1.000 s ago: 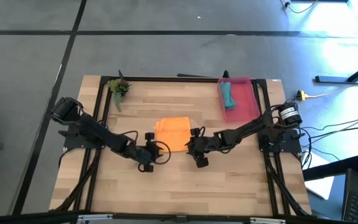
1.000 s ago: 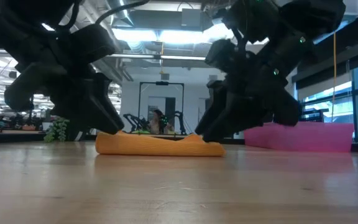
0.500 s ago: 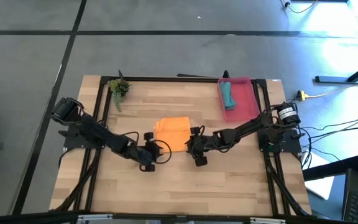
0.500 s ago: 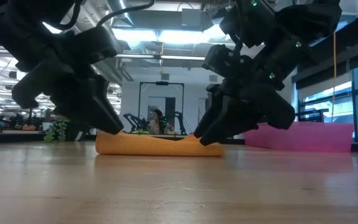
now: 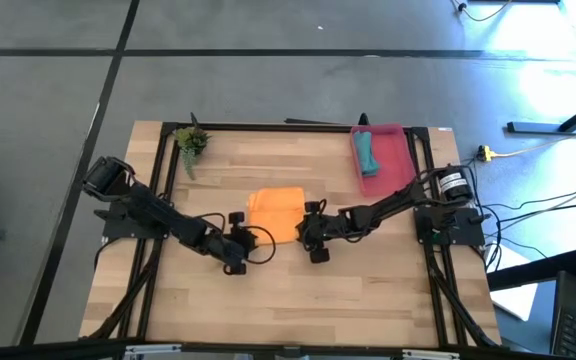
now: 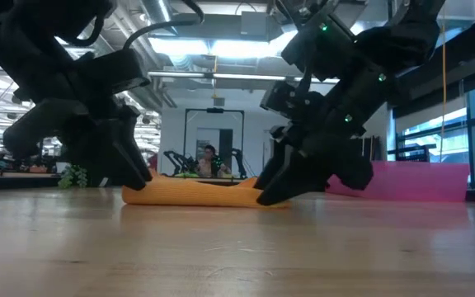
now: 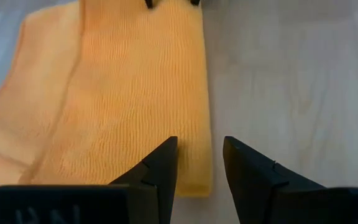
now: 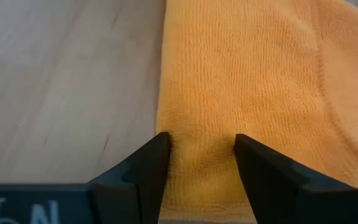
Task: Roll microfiber towels into tight, uniform cylinder then place into a basket
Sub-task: Roll the yellow microfiber cloth on the table
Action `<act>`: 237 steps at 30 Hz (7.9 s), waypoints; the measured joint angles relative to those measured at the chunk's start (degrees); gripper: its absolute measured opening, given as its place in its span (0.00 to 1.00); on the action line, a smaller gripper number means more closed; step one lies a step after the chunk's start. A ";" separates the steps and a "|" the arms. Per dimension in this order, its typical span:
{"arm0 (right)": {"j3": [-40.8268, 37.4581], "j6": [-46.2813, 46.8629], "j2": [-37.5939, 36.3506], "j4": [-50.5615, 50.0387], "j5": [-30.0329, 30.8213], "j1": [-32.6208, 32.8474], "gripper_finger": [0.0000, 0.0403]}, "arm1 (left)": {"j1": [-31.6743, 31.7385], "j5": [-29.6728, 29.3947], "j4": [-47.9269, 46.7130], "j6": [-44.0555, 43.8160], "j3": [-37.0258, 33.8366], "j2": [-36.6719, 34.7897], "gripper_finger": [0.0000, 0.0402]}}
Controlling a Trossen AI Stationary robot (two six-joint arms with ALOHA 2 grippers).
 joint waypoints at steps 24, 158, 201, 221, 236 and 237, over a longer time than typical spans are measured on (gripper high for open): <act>-0.28 1.46 1.41 4.70 -1.85 -0.18 0.47 | 1.29 -2.27 -2.12 -4.43 0.15 4.26 0.30; -0.21 31.62 -0.31 -1.56 -34.42 -6.22 0.02 | 14.38 37.68 -29.66 -7.04 23.05 4.26 0.00; -0.21 31.05 -0.36 -3.70 -33.75 -6.11 0.02 | 30.51 37.51 -18.17 -5.90 20.57 10.24 0.00; -0.27 31.67 -0.46 -3.88 -36.31 -6.62 0.02 | 29.28 35.33 -18.36 -3.75 20.73 12.92 0.00; -0.41 31.23 -5.45 -8.75 -34.77 -6.57 0.02 | 26.64 33.70 -18.91 -2.82 20.68 12.98 0.00; -0.41 31.15 -5.45 -8.86 -34.79 -6.72 0.02 | 26.64 33.70 -18.91 -2.80 20.68 12.98 0.00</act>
